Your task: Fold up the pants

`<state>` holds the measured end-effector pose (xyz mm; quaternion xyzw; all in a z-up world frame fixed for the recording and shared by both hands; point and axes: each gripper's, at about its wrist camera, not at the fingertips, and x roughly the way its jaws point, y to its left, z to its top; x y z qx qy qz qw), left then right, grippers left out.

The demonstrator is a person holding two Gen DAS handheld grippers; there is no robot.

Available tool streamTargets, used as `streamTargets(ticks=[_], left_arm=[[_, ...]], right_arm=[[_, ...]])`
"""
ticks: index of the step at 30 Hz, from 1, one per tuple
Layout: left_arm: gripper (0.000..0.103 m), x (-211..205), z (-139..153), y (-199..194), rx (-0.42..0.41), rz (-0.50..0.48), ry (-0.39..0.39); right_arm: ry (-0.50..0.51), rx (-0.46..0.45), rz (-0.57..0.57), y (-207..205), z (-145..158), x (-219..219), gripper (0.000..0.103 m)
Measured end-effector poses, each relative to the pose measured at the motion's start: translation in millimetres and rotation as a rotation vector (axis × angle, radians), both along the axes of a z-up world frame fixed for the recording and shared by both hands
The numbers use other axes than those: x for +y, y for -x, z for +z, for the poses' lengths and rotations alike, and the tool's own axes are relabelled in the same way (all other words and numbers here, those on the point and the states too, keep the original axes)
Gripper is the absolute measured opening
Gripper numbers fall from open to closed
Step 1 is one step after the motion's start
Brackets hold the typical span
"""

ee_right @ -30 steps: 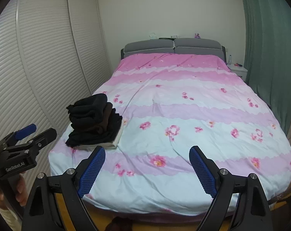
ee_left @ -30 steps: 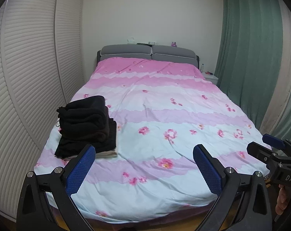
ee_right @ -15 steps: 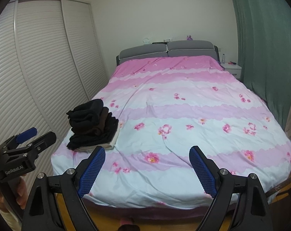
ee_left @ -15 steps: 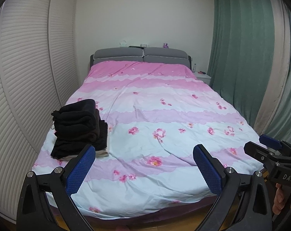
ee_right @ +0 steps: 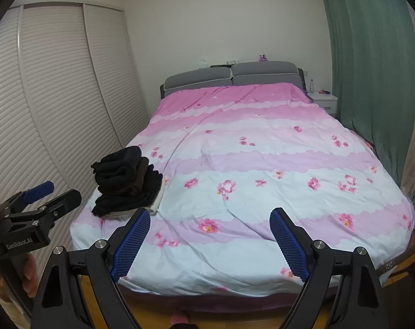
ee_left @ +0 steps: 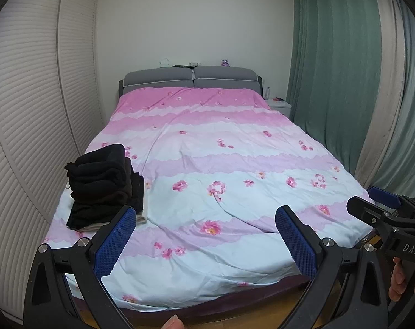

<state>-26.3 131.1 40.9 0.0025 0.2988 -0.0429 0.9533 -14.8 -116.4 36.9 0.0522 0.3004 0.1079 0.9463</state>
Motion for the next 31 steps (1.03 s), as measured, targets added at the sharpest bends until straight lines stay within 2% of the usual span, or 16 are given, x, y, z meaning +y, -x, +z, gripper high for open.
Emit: streamTargets(ticks=[14,21,31], left_arm=[[0.103,-2,1,-1,0.037,-0.019,0.016],[0.103,-5,1,3,0.007,-0.029,-0.01],[0.103,-2,2,0,0.004,-0.044,-0.005]], right_arm=[[-0.003,0.001,-0.013,5,0,-7,0.089],[-0.007,0.001,-0.035,12,-1,-4,0.089],[-0.003,0.001,-0.049,17,-1,2,0.089]])
